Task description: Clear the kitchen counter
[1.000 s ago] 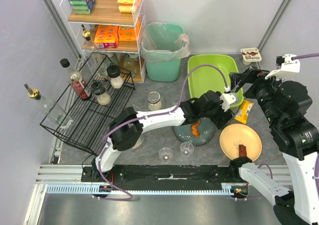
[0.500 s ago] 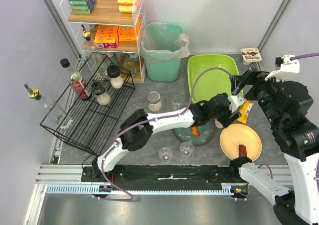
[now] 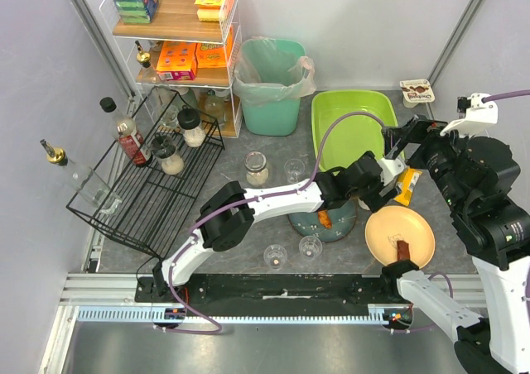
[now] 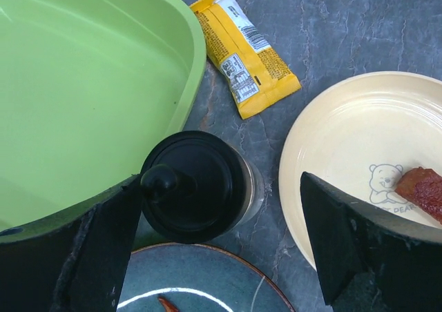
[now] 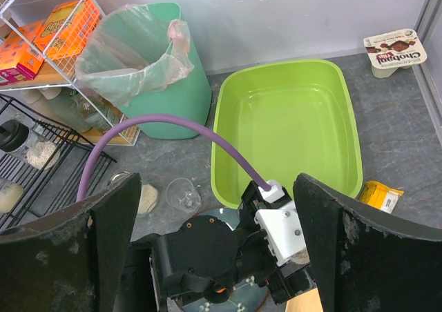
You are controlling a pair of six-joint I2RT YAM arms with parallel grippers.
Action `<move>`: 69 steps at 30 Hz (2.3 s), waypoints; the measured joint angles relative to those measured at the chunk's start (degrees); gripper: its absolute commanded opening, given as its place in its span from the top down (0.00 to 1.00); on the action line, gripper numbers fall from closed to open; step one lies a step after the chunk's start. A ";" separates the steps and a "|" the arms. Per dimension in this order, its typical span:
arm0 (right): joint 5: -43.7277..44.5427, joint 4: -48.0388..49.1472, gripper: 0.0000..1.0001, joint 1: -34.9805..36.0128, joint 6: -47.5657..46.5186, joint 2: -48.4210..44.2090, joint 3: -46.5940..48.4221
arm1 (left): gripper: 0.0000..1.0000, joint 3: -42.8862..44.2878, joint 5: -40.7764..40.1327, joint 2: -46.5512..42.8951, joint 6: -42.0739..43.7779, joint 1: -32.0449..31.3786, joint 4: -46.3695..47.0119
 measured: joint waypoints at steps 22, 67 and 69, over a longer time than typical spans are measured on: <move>0.02 -0.66 0.02 0.00 1.36 -0.26 -1.92 | 0.03 -3.74 0.42 -3.41 -0.57 0.02 -0.33; 1.57 -1.79 0.02 0.00 1.20 1.40 -2.56 | 0.97 -10.12 1.40 -15.93 -4.35 0.63 -3.32; 1.68 -1.75 0.02 0.00 1.36 1.70 -2.58 | 0.98 -11.72 -0.31 -19.23 -4.59 0.63 -3.52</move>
